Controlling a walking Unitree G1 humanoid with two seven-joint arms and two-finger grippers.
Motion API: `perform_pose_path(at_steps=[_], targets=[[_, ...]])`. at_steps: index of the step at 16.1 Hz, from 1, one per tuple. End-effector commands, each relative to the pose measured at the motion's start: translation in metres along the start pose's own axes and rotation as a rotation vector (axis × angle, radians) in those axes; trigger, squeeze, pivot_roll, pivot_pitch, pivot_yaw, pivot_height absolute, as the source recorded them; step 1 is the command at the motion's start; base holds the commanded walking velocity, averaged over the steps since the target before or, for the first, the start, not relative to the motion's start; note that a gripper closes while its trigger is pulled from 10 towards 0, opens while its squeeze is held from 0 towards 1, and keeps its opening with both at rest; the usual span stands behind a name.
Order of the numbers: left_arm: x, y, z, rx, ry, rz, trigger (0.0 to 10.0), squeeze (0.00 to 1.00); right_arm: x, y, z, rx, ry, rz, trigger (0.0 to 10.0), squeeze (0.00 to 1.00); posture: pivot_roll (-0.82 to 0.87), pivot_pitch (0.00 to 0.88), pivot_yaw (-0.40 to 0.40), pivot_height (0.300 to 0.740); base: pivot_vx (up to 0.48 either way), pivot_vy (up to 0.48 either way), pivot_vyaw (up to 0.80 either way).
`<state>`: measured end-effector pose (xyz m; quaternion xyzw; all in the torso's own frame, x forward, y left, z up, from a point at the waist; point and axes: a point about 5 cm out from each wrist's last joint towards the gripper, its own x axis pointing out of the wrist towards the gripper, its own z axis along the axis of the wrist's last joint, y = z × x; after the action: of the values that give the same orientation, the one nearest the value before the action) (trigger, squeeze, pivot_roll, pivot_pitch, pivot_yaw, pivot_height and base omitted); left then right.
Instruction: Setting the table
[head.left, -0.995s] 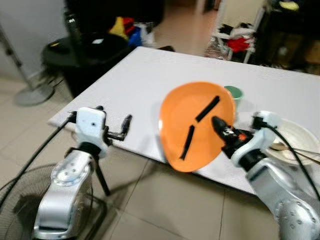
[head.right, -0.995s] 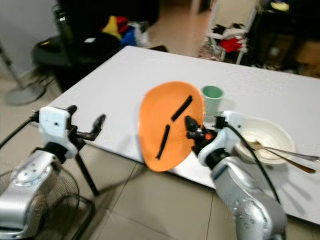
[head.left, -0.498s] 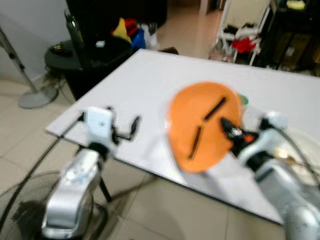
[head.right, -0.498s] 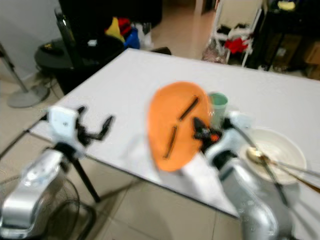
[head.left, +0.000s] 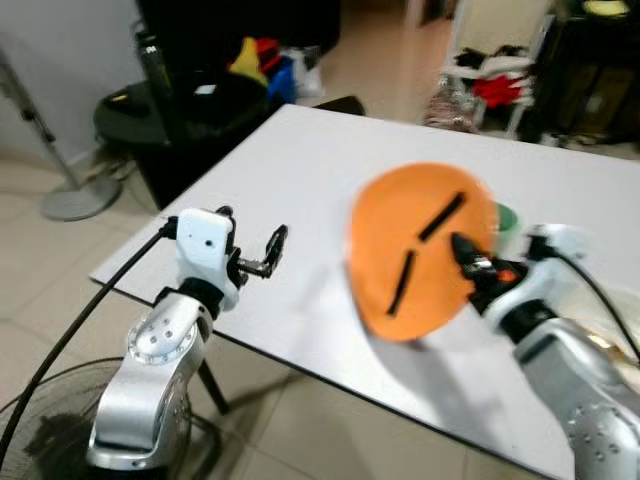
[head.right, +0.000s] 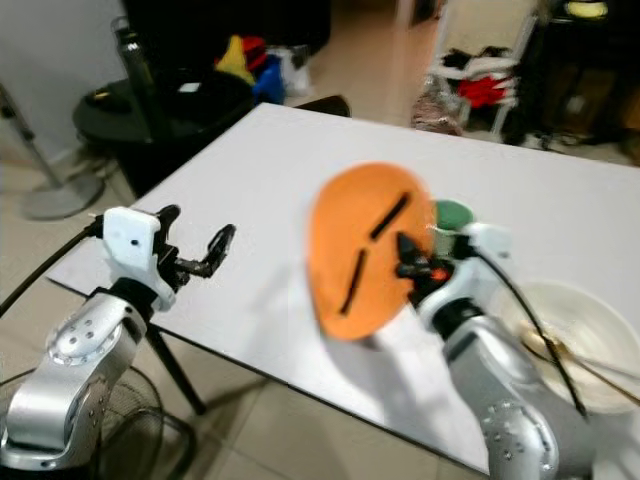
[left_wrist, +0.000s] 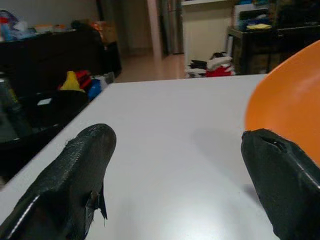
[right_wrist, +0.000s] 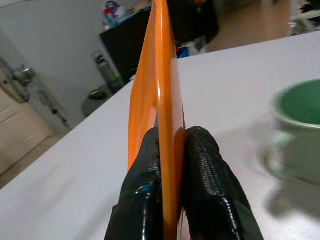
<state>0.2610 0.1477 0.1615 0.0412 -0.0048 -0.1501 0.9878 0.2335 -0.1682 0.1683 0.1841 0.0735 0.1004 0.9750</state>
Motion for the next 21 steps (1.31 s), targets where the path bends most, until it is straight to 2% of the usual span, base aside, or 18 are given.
perform_pose_path(at_steps=[1,10,15,20,21], targets=[[-0.0017,0.0069,-0.0022,0.008,0.014,0.022,10.0,0.0,0.0011,0.0154,0.008,0.002,-0.055,0.077,10.0,0.0,0.05,0.0,0.052,0.74,0.322,0.0,0.0],[-0.0008,0.0058,-0.0021,0.006,0.009,0.017,10.0,0.0,-0.001,0.0166,0.008,-0.003,-0.063,0.087,10.0,0.0,0.04,0.0,0.057,0.74,0.322,0.0,0.0],[0.0007,0.0051,0.0009,0.021,-0.011,0.004,10.0,0.0,-0.0029,0.017,0.0068,0.008,-0.065,0.088,10.0,0.0,0.04,0.0,0.061,0.74,0.0,0.07,0.0],[0.0038,0.0057,0.0022,0.031,-0.012,-0.008,10.0,0.0,-0.004,0.0179,0.006,0.015,-0.071,0.079,10.0,0.0,0.04,0.0,0.076,0.74,0.0,0.447,-0.74],[0.0046,0.0058,0.0026,0.061,-0.01,-0.006,10.0,0.0,-0.0043,0.0176,0.0059,0.017,-0.073,0.075,10.0,0.0,0.04,0.0,0.076,0.74,0.0,0.0,-0.63]])
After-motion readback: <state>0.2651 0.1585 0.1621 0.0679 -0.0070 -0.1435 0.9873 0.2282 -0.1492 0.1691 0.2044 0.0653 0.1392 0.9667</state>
